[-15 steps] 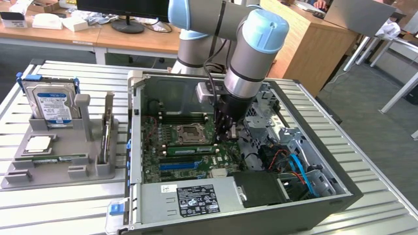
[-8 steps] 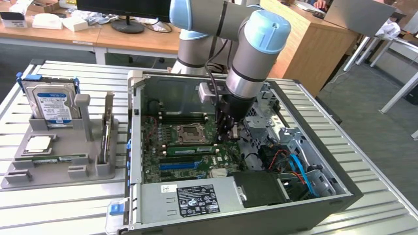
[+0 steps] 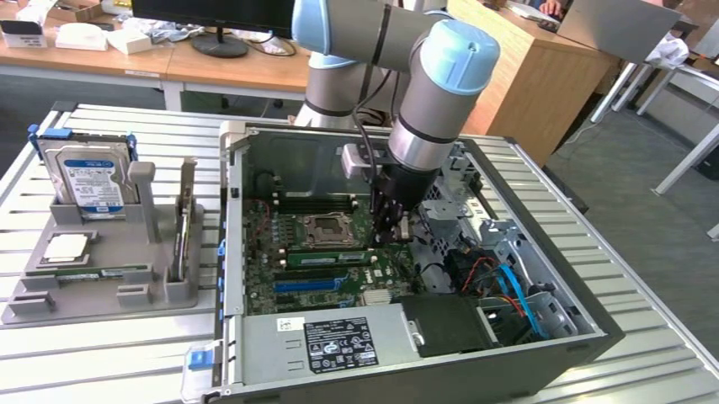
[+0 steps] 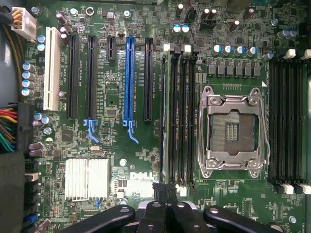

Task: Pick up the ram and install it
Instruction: 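Press down the ram until it locks into place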

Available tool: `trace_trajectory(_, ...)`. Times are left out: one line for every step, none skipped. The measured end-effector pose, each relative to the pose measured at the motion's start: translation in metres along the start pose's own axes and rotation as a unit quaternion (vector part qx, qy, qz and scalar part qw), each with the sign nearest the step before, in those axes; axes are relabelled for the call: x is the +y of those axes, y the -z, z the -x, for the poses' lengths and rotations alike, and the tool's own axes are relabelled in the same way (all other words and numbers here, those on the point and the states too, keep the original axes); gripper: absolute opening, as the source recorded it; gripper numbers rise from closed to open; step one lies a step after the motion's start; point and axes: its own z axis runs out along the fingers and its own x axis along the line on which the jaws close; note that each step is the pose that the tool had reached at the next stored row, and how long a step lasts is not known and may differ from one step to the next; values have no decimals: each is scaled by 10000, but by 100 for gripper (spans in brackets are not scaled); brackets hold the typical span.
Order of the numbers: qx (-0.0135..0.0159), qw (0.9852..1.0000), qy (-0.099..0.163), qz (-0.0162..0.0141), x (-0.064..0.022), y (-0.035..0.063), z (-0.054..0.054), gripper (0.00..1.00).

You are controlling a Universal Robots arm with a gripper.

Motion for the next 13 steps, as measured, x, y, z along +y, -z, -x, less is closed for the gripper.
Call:
trace_trajectory(-1, 10000, 0, 0, 0, -10, 0, 10)
trace_trajectory(0, 10000, 0, 0, -1, -20, -1, 10)
trace_trajectory(0, 10000, 0, -1, -1, -30, -1, 10)
trace_trajectory(0, 10000, 0, -1, -1, -39, -2, 10)
trace_trajectory(0, 10000, 0, -1, -2, -48, -2, 10)
trace_trajectory(1, 10000, 0, -1, -2, -55, -2, 10)
trace_trajectory(1, 10000, 0, -1, -2, -58, -3, 10)
trace_trajectory(2, 10000, 0, 0, -2, -58, -3, 10)
trace_trajectory(2, 10000, 0, -1, -2, -57, -3, 10)
trace_trajectory(1, 10000, 0, -1, -2, -58, -3, 10)
trace_trajectory(1, 10000, 0, -1, -2, -59, -3, 10)
trace_trajectory(-1, 10000, -1, -1, -1, -62, -1, 10)
trace_trajectory(-1, 10000, -1, -2, 0, -65, 1, 10)
